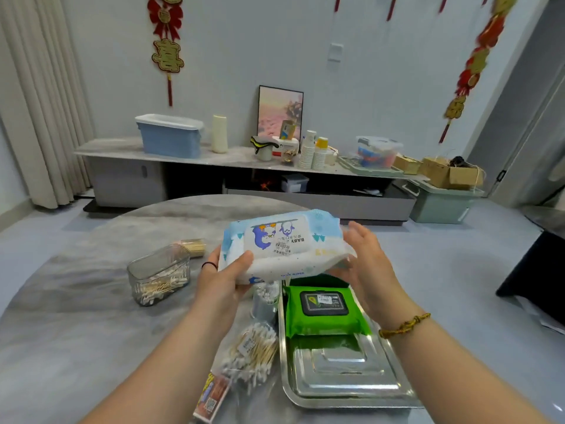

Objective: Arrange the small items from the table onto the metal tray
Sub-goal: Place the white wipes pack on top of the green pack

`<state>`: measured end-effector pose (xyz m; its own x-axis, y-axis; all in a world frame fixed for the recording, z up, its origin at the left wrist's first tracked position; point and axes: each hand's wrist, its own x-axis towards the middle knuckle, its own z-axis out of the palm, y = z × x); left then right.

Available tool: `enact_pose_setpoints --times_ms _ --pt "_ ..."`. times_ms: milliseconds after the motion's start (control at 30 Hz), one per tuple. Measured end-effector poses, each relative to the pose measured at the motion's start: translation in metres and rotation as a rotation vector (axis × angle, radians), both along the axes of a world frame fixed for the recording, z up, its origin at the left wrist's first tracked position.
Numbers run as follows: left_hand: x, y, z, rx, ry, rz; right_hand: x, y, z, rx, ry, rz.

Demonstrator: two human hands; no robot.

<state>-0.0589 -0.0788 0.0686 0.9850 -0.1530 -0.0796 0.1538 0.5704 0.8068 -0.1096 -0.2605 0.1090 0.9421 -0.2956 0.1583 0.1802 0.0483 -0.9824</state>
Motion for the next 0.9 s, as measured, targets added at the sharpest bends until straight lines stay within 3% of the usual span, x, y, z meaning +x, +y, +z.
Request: enact_pose_setpoints --times_ms 67,200,567,700,900 --pt "-0.005 -0.010 -0.002 0.071 -0.028 0.015 -0.001 -0.011 -0.011 0.055 0.162 0.086" --pt "-0.018 -0.033 -0.013 0.176 -0.064 0.002 -0.008 -0.036 -0.038 0.119 0.261 0.166" --pt "-0.041 -0.090 -0.068 0.603 -0.200 -0.373 -0.023 -0.099 -0.121 0.369 0.377 -0.107" --pt "-0.035 -0.101 -0.082 0.701 -0.186 -0.374 -0.009 -0.101 -0.131 0.256 0.458 -0.126" --pt "-0.017 -0.122 -0.082 0.804 -0.225 -0.352 0.021 -0.104 -0.131 0.196 0.422 -0.282"
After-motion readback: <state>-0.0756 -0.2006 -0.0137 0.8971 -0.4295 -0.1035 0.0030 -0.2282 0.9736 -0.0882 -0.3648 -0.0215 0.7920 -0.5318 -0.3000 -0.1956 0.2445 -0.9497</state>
